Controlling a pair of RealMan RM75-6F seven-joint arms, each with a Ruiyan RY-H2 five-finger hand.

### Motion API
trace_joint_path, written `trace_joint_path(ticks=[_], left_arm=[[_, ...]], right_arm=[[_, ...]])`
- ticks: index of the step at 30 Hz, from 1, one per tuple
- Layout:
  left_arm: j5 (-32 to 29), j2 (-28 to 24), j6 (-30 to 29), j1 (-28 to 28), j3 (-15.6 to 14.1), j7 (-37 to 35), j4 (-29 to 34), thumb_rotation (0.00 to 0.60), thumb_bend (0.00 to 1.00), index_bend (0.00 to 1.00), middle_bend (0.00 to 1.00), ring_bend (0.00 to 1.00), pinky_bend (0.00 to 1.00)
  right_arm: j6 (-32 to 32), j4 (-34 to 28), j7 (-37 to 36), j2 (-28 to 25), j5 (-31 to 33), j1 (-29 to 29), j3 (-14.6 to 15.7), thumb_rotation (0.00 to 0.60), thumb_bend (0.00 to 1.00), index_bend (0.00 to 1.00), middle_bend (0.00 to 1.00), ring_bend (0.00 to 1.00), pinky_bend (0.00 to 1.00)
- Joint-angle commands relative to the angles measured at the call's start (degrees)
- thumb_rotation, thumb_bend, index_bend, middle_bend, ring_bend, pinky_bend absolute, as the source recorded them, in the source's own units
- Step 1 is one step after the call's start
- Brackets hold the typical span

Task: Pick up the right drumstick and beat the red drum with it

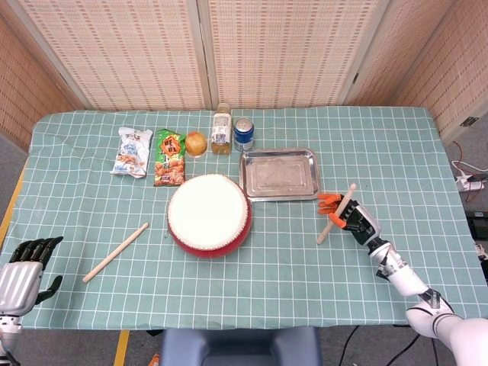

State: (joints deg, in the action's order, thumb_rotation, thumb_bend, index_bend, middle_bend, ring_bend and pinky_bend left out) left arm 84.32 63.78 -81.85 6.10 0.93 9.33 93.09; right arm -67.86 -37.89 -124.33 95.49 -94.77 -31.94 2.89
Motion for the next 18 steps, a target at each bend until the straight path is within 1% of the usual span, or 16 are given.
trace_joint_path(ticks=[1, 8, 18], left_arm=[[-0.02, 0.03, 0.11, 0.04, -0.02, 0.03, -0.06, 0.600, 0.30, 0.15, 0.16, 0.12, 0.11], [-0.30, 0.34, -0.10, 0.01, 0.20, 0.42, -0.18, 0.600, 0.30, 0.15, 0.16, 0.12, 0.11], [-0.81, 0.43, 0.32, 0.01, 0.20, -0.08, -0.54, 0.600, 0.30, 0.15, 0.16, 0.12, 0.11]], right_arm=[[-1.58, 0.76, 0.09, 0.37, -0.67, 0.66, 0.84, 0.600, 0.34, 0.47, 0.29, 0.30, 0.34], [-2.95, 1.57, 1.61, 0.95, -1.67, 1.60, 2.71, 0.600, 0.34, 0.50, 0.30, 0.32, 0.35], [-0.88, 3.68, 1.92, 3.18, -1.68, 1.24, 3.99, 0.600, 0.34, 0.52, 0.31, 0.33, 0.35]])
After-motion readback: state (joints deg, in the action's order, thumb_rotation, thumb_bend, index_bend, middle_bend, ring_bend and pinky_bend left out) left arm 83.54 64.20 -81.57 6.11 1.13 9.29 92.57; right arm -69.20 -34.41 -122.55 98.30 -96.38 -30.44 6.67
